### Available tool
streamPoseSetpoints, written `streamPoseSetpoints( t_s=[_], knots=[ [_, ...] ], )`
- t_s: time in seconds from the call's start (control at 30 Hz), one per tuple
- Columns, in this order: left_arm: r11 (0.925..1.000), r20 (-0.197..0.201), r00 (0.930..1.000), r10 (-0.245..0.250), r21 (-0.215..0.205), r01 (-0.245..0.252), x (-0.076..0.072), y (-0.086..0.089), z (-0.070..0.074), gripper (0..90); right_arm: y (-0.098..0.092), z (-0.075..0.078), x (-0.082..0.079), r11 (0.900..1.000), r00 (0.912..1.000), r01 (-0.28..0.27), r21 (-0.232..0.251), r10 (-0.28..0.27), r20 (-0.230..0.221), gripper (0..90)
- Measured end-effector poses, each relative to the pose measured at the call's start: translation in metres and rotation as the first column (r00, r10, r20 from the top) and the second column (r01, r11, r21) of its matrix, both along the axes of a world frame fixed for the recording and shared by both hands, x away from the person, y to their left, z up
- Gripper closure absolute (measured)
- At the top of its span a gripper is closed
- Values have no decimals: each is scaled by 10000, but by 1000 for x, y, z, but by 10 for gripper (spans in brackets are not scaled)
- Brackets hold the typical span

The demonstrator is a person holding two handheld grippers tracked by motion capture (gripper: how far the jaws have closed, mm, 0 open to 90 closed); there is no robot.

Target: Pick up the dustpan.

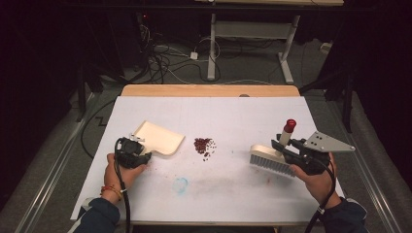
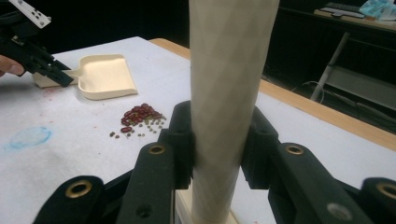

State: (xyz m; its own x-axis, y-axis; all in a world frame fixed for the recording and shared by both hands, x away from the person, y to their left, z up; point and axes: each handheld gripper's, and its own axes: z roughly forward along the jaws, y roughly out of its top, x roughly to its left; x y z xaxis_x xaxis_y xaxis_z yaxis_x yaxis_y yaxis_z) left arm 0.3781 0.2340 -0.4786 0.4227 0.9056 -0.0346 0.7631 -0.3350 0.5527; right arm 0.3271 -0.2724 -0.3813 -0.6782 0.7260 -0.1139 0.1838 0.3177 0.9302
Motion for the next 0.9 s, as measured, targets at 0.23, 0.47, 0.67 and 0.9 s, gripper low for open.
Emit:
streamPoseSetpoints(
  t_s=[0.23, 0.47, 0.67, 0.9],
  knots=[
    [9969, 277, 9975, -652, 450, 639, -3, 2, 12, 641, 1, -2, 0, 10000, 10000, 9, 44, -9, -64, 697],
    [9947, 690, 9941, -839, 655, 794, -9, 5, 20, 642, 3, -6, 0, 10000, 9999, 18, -73, -19, -171, 697],
    [9923, 1317, 9864, -980, 878, 869, -18, 4, 27, 641, 2, -6, -2, 10000, 9998, 69, -69, -70, -163, 698],
    [9852, 1159, 9814, -1528, 953, 1421, -33, 3, 31, 642, 3, -6, -1, 10000, 9999, 52, -71, -53, -130, 698]
  ],
)
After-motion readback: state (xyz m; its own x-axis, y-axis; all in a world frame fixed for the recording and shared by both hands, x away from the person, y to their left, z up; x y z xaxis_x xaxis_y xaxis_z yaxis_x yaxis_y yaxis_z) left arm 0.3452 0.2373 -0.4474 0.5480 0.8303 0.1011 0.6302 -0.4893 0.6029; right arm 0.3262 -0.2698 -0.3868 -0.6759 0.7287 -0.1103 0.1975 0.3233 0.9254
